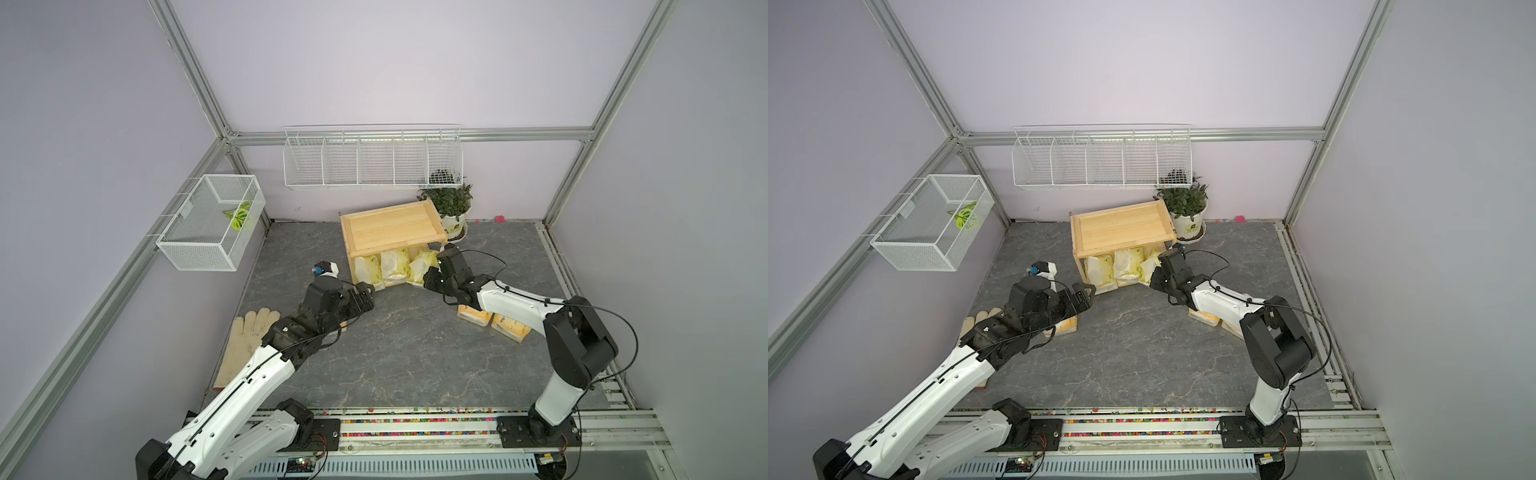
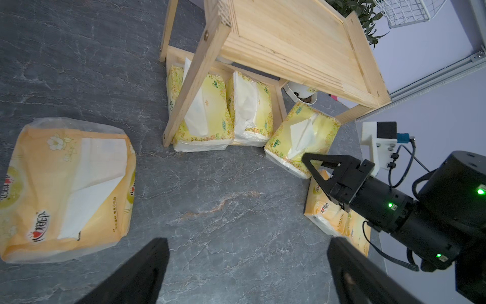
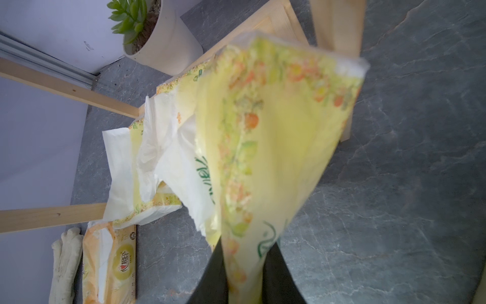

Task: Place the tissue boxes on the shelf by color
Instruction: Place a box of tissues on the shelf.

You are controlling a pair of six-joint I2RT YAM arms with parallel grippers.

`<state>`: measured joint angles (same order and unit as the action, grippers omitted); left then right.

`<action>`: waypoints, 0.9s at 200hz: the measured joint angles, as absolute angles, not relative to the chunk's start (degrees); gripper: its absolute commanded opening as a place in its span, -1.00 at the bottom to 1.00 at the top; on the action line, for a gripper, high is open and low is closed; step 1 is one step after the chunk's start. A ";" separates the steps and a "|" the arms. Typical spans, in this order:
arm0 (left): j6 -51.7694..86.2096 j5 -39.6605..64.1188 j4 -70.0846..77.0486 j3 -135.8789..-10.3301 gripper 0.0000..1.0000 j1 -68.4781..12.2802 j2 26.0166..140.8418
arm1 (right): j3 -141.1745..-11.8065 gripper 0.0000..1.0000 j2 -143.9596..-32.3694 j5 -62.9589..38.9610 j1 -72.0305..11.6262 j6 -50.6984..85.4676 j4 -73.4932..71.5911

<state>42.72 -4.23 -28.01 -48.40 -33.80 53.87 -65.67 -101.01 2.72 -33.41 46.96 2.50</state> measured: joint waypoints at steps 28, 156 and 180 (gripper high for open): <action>42.72 -4.21 -28.01 -48.40 1.00 -33.80 53.71 | -67.77 -0.50 -103.28 2.74 -32.86 46.54 3.16; 42.72 -3.31 -27.44 -47.59 1.00 -33.80 52.97 | -79.18 -0.45 -107.24 3.18 -31.86 35.62 18.44; 42.72 -2.96 -27.27 -47.57 1.00 -33.80 52.97 | -82.52 -0.45 -108.01 4.62 -32.42 31.51 21.43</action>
<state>42.72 -2.96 -27.27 -47.57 -33.80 52.97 -82.52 -108.01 4.62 -32.42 31.51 21.43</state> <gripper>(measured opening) 0.997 0.276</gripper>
